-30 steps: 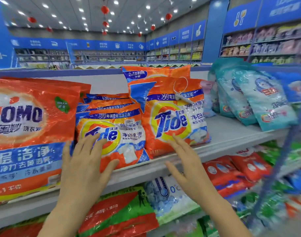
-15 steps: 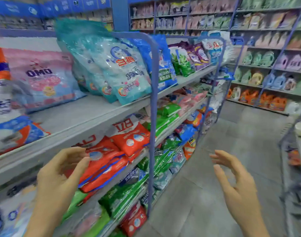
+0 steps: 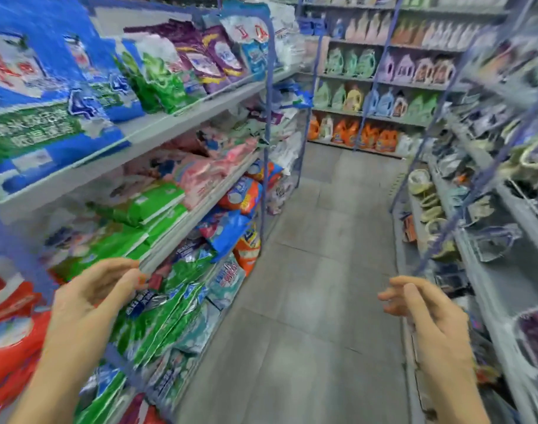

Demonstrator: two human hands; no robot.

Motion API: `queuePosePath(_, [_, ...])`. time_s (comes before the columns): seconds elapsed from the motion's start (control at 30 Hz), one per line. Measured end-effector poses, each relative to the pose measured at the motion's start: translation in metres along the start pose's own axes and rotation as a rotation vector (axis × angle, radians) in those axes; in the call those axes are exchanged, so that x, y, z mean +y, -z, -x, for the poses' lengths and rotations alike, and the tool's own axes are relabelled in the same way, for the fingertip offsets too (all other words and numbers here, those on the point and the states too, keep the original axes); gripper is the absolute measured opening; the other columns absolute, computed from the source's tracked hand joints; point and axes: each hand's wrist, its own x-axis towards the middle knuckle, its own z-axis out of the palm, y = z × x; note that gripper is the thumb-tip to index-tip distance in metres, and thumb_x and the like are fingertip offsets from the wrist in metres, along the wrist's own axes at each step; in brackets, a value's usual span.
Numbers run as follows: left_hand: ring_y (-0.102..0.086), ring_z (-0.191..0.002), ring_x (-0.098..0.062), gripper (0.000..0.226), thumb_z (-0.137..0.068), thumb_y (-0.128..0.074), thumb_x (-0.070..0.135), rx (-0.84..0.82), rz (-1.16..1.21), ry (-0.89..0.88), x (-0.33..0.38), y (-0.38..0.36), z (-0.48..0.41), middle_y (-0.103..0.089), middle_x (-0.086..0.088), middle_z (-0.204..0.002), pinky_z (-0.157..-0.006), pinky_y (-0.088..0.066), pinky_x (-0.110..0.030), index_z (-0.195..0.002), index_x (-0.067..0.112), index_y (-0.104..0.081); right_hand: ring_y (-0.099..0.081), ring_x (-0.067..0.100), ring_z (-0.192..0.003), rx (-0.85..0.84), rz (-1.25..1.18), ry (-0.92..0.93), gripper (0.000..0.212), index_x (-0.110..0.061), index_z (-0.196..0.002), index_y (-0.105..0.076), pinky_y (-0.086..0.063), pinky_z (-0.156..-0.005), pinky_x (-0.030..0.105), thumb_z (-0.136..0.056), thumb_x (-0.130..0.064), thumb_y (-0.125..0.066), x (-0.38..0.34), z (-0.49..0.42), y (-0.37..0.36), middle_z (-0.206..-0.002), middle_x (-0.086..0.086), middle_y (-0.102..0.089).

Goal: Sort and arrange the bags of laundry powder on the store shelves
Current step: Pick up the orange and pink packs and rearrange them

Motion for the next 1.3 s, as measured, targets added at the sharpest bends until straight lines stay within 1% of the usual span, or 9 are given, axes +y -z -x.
queuePosePath(0.1, [-0.069,-0.075,-0.001,0.011,-0.085,-0.064,0.040,-0.028,0.103,0.003,0.003,-0.057,-0.057,-0.074,0.012,-0.088,-0.068,-0.054,-0.012,-0.094,0.035,-0.069,-0.062,0.010,-0.061,0.066,0.013,-0.047,0.022,-0.009,-0.086,-0.064,-0.048,-0.056,0.012,-0.093,-0.019,-0.046,0.026,-0.049,0.003,-0.072,0.003,-0.071])
queuePosePath(0.27, [-0.067,-0.068,-0.001,0.013,-0.090,-0.057,0.012,-0.118,0.239,-0.007,0.003,-0.144,-0.165,-0.074,0.010,-0.078,-0.067,-0.053,-0.010,-0.088,0.020,-0.066,-0.063,0.019,-0.065,0.183,0.059,-0.068,0.024,-0.007,-0.089,-0.065,-0.052,-0.056,0.018,-0.097,-0.014,-0.044,0.056,-0.143,-0.005,-0.076,0.009,-0.069])
queuePosePath(0.5, [-0.067,-0.067,0.000,0.009,-0.086,-0.057,0.018,-0.265,0.245,-0.077,0.023,-0.244,-0.307,-0.073,0.011,-0.077,-0.064,-0.051,-0.007,-0.088,0.019,-0.065,-0.065,0.025,-0.069,0.321,0.105,-0.078,0.026,-0.012,-0.091,-0.067,-0.056,-0.065,0.025,-0.093,-0.027,-0.046,0.091,-0.261,-0.013,-0.080,0.008,-0.070])
queuePosePath(0.67, [-0.068,-0.069,-0.005,0.010,-0.089,-0.057,0.016,-0.308,0.246,-0.039,0.010,-0.324,-0.385,-0.074,0.006,-0.079,-0.063,-0.052,-0.011,-0.089,0.020,-0.067,-0.065,0.029,-0.073,0.364,0.117,-0.104,0.027,-0.016,-0.089,-0.068,-0.056,-0.066,0.037,-0.093,-0.032,-0.046,0.132,-0.346,-0.007,-0.080,0.009,-0.070])
queuePosePath(0.77, [-0.067,-0.068,-0.003,0.013,-0.089,-0.057,0.016,-0.316,0.264,-0.002,0.004,-0.379,-0.434,-0.074,0.008,-0.078,-0.062,-0.053,-0.011,-0.084,0.022,-0.068,-0.065,0.020,-0.069,0.375,0.101,-0.098,0.028,-0.013,-0.087,-0.067,-0.055,-0.064,0.025,-0.091,-0.031,-0.045,0.159,-0.410,-0.002,-0.078,0.006,-0.071])
queuePosePath(0.9, [-0.066,-0.066,0.000,0.014,-0.086,-0.056,0.016,-0.285,0.314,0.004,0.007,-0.460,-0.500,-0.074,0.009,-0.077,-0.066,-0.052,-0.010,-0.083,0.021,-0.068,-0.063,0.010,-0.062,0.365,0.055,-0.104,0.024,-0.005,-0.088,-0.064,-0.053,-0.060,0.016,-0.095,-0.016,-0.044,0.192,-0.513,0.013,-0.072,0.004,-0.070])
queuePosePath(1.07, [-0.067,-0.067,-0.003,0.013,-0.091,-0.051,0.006,-0.208,0.313,0.040,0.012,-0.549,-0.592,-0.074,-0.002,-0.075,-0.066,-0.054,-0.011,-0.092,0.010,-0.064,-0.062,0.007,-0.059,0.363,0.013,-0.108,0.023,-0.006,-0.087,-0.065,-0.052,-0.057,0.013,-0.096,-0.013,-0.044,0.223,-0.655,0.032,-0.067,0.000,-0.070])
queuePosePath(1.2, [-0.068,-0.068,-0.002,0.013,-0.090,-0.051,0.009,-0.174,0.314,0.084,0.004,-0.597,-0.648,-0.074,0.007,-0.076,-0.068,-0.053,-0.011,-0.090,0.011,-0.063,-0.062,0.009,-0.060,0.275,0.001,-0.103,0.024,-0.010,-0.085,-0.066,-0.052,-0.057,0.016,-0.087,-0.027,-0.048,0.257,-0.751,0.029,-0.069,0.005,-0.070])
queuePosePath(1.3, [-0.067,-0.065,0.003,0.017,-0.093,-0.047,0.000,-0.129,0.299,0.120,-0.008,-0.630,-0.691,-0.073,0.013,-0.071,-0.064,-0.051,-0.006,-0.090,0.008,-0.062,-0.062,0.008,-0.057,0.210,-0.002,-0.116,0.023,-0.012,-0.082,-0.066,-0.051,-0.055,0.014,-0.090,-0.022,-0.047,0.285,-0.819,0.015,-0.069,0.005,-0.071])
